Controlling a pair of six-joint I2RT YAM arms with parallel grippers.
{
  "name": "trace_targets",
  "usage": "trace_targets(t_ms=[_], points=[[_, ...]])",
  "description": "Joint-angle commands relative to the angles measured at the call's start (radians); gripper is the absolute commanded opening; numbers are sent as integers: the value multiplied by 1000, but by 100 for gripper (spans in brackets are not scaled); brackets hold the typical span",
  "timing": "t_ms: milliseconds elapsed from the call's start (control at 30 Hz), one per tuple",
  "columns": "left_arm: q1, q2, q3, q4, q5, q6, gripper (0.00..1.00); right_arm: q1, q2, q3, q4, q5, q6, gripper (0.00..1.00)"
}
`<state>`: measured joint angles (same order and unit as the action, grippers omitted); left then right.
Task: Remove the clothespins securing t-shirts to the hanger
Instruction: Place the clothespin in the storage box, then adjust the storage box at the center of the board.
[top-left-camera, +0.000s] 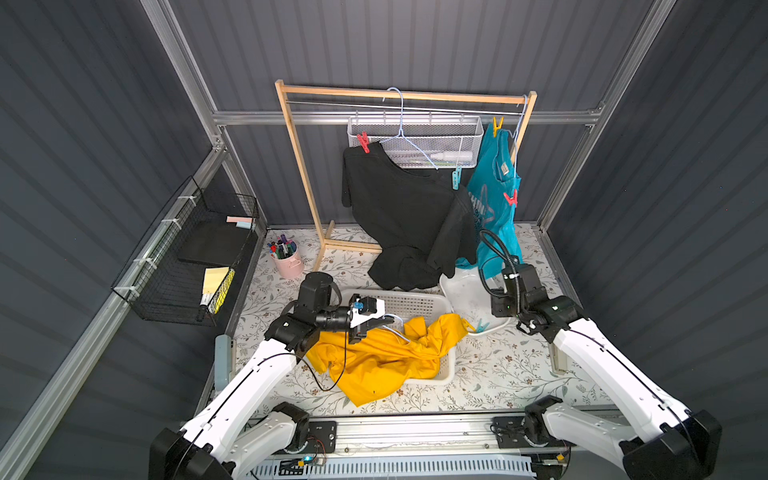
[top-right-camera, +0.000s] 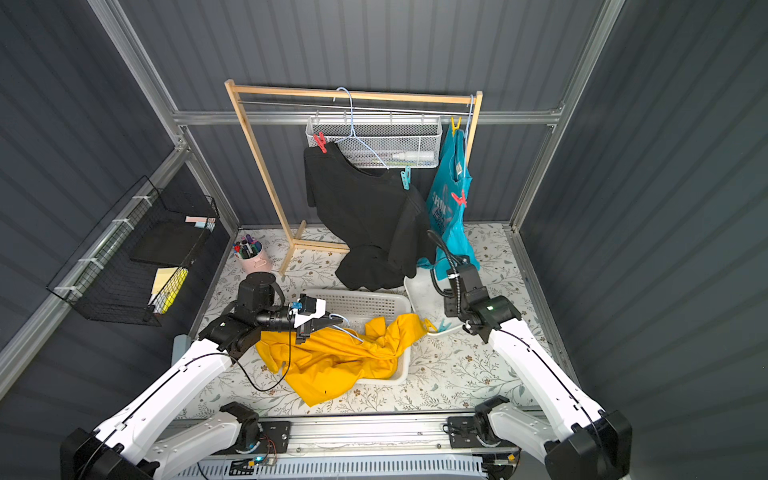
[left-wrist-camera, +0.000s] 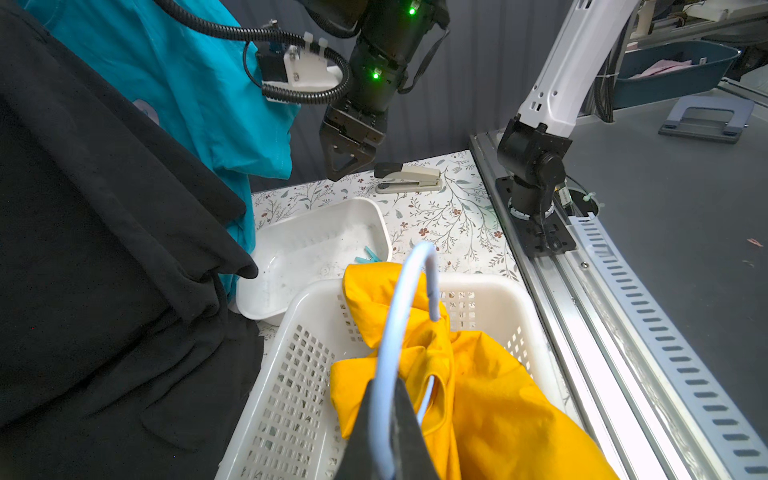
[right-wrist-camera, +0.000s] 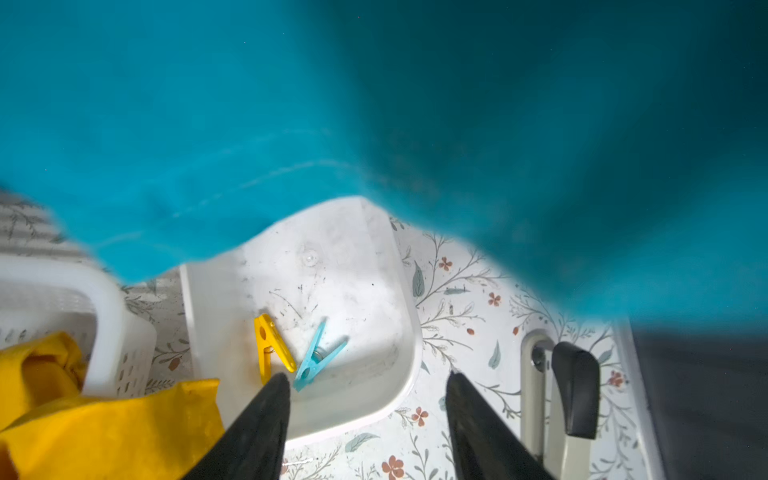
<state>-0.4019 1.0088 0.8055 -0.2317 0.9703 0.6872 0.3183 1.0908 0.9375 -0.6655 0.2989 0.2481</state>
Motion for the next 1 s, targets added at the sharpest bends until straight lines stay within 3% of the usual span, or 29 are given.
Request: trace_targets(t_ms=[0,100,300,467,600,667,833,967], points=[[2,-27,-6,18,-4,-7,0,-82,29,-22,43,-145,40,63],[3,-29,-8,19,-1,-8,0,-129,73,-6,62,-205,-15,64],[0,-40,-9,17,-36,-11,2,-140,235,50,22,-165,-125,62],[0,-55,-14,25,-32,-14,3,-149,351,55,14,-93,-130,57],[-1,-56,-18,29,-36,-15,4,-172,386,31,53,-127,-131,53],[-1,-58,-16,29,-35,-14,4,-173,397,26,58,-139,-128,42],[-1,-64,-20,29,-37,-11,4,-175,400,37,1,-126,-100,2],[-3,-63,-20,30,-36,-11,4,-176,343,21,-47,-164,-96,0]])
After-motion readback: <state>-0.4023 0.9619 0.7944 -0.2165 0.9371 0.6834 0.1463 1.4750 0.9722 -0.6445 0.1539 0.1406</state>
